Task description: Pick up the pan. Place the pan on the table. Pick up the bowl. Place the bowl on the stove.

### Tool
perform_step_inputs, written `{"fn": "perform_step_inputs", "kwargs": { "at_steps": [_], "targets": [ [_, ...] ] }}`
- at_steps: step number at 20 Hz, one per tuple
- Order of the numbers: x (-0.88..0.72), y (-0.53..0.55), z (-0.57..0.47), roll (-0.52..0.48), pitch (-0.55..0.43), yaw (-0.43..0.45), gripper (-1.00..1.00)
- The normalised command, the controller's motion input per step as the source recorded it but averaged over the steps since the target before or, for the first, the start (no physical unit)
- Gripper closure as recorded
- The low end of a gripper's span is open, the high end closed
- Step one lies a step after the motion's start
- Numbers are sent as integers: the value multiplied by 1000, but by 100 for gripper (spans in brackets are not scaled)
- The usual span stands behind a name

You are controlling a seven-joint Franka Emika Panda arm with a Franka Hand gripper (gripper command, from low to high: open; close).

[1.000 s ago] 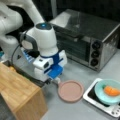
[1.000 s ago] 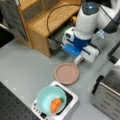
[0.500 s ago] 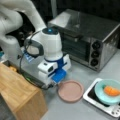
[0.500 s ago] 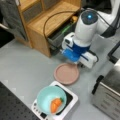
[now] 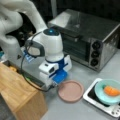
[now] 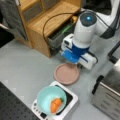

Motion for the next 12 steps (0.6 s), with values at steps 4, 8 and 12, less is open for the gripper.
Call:
{"fn": "perform_step_inputs", "kwargs": {
  "at_steps": [4, 8, 12],
  "targets": [
    [-205, 27, -107, -19, -70, 68, -100],
    [-229, 9, -95, -2, -88, 71, -100],
    [-237, -20, -71, 6, -86, 67, -100]
  ]
}}
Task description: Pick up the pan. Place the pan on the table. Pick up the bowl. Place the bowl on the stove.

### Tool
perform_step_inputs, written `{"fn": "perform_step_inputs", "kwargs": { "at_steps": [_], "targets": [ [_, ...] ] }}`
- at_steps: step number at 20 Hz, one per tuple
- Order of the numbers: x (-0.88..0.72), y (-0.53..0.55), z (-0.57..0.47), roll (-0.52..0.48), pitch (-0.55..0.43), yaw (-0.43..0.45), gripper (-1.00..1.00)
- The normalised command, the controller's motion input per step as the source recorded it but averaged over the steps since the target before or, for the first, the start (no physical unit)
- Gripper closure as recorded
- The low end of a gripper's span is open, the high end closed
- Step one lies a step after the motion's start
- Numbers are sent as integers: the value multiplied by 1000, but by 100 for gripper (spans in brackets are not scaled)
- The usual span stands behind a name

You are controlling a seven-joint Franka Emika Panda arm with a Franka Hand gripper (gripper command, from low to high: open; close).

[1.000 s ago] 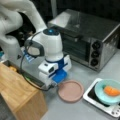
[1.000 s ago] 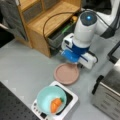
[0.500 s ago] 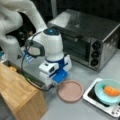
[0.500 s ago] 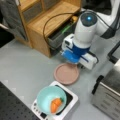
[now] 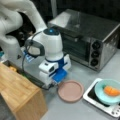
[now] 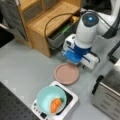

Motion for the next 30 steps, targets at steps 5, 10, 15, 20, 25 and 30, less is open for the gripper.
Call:
{"fn": "perform_step_inputs", "kwargs": {
  "at_steps": [5, 10, 15, 20, 25, 30],
  "targets": [
    [-210, -49, -53, 13, -89, 64, 100],
    [-178, -70, -46, 17, -88, 62, 100],
    [-152, -81, -53, 20, -84, 64, 100],
    [-130, -78, -36, 22, -81, 65, 100],
    [-91, -67, 24, 36, -63, 61, 100],
    [-45, -73, 150, 56, -25, 44, 100]
  ]
}}
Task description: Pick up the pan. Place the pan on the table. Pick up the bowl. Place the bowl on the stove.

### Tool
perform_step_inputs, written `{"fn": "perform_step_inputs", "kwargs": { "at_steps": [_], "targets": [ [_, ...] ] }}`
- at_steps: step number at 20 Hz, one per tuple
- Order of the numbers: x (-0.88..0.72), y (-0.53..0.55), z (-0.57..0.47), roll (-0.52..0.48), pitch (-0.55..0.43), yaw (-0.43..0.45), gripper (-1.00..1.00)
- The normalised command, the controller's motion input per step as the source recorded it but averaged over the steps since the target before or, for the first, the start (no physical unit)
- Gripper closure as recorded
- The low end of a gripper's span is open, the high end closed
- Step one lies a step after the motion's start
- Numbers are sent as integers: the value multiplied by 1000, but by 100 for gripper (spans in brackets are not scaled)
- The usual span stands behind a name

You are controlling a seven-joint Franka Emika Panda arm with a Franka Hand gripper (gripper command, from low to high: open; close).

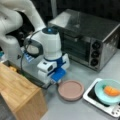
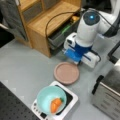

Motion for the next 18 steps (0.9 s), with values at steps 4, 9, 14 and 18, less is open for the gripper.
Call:
{"fn": "perform_step_inputs", "kwargs": {
  "at_steps": [4, 9, 14, 18],
  "targets": [
    [-8, -93, 333, 92, 54, 5, 100],
    [69, -96, 421, 129, 127, -50, 100],
    [190, -67, 391, 126, 173, -88, 100],
    [277, -50, 345, 119, 194, -98, 100]
  ]
}}
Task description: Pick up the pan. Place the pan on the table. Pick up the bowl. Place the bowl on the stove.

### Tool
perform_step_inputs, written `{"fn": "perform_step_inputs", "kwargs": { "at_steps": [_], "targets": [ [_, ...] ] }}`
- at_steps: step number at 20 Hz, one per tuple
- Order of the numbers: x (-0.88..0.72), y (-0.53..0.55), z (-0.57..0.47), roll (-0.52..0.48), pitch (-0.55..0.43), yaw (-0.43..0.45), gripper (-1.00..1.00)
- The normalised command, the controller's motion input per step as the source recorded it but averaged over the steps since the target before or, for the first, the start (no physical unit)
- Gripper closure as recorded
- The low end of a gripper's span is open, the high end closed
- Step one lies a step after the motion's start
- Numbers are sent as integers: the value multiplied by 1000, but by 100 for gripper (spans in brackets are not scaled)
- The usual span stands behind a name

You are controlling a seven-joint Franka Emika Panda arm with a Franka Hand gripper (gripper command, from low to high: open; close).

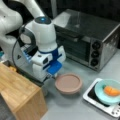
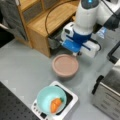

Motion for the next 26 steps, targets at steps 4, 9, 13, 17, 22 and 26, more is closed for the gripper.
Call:
{"fn": "perform_step_inputs", "kwargs": {
  "at_steps": [4, 9, 13, 17, 22, 26],
  "targets": [
    [322, -42, 359, 128, 210, -95, 100],
    [312, -31, 380, 146, 226, -108, 100],
    [319, -40, 439, 182, 208, -104, 100],
    [291, -44, 326, 168, 177, -78, 100],
    [276, 6, 307, 148, 187, -88, 100],
    [282, 36, 331, 151, 204, -114, 100]
  ]
}}
